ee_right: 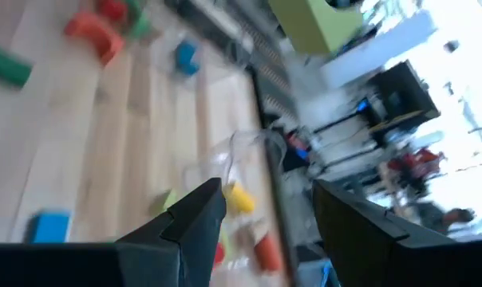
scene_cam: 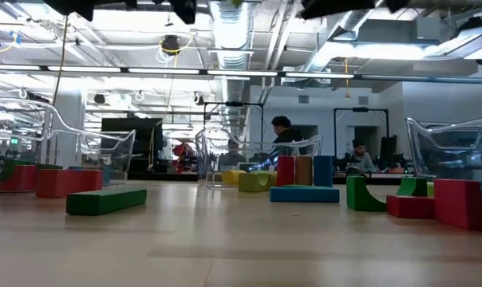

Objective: Sort blocks by size
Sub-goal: Put the light green arch block into the left transparent bin

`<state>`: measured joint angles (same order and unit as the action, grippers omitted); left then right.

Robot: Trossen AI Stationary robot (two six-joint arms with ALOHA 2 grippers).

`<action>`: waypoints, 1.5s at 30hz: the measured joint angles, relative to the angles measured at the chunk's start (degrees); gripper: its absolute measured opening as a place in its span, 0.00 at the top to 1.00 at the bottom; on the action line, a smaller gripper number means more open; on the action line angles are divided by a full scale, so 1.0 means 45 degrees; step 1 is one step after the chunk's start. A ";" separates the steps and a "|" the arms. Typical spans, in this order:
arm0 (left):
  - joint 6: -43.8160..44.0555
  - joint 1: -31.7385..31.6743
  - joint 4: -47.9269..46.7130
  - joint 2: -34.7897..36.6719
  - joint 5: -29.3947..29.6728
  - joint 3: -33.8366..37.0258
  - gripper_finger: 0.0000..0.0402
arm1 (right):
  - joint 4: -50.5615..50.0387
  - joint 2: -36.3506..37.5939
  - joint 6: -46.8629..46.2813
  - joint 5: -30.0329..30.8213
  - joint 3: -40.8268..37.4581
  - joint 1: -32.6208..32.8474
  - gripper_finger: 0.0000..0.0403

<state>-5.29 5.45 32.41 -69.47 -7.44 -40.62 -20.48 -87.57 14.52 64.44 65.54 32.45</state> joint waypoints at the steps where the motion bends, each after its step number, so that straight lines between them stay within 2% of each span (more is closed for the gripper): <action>1: 0.0114 0.0000 0.0273 0.0000 0.0000 0.0000 0.89 | 0.0841 0.0000 0.0714 0.0067 -0.0197 -0.0006 0.44; 7: 0.0629 0.0000 0.1400 -0.0003 -0.0008 0.0000 0.89 | 0.5396 0.0005 0.4581 0.0089 -0.0915 -0.0216 0.44; 11: 0.0938 0.0000 0.2059 -0.0005 -0.0218 0.0000 0.89 | 0.7643 0.0005 0.6880 -0.0071 -0.0942 -0.0413 0.44; 20: 0.1570 0.0005 0.3702 -0.0005 -0.0340 0.0000 0.89 | 1.1319 0.0010 1.0514 -0.1904 -0.0942 -0.0864 0.44; 32: 0.2000 0.0005 0.5429 -0.0005 -0.0330 -0.0005 0.89 | 1.4007 0.0015 1.3412 -0.4304 -0.0937 -0.1729 0.44; 45: 0.2211 0.0010 0.6379 0.0000 0.0152 -0.0010 0.89 | 1.4011 -0.0058 1.3795 -0.6565 -0.0322 -0.2499 0.44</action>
<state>4.66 5.50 61.12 -69.47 -6.76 -40.66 42.57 -87.83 76.60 34.90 64.09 21.20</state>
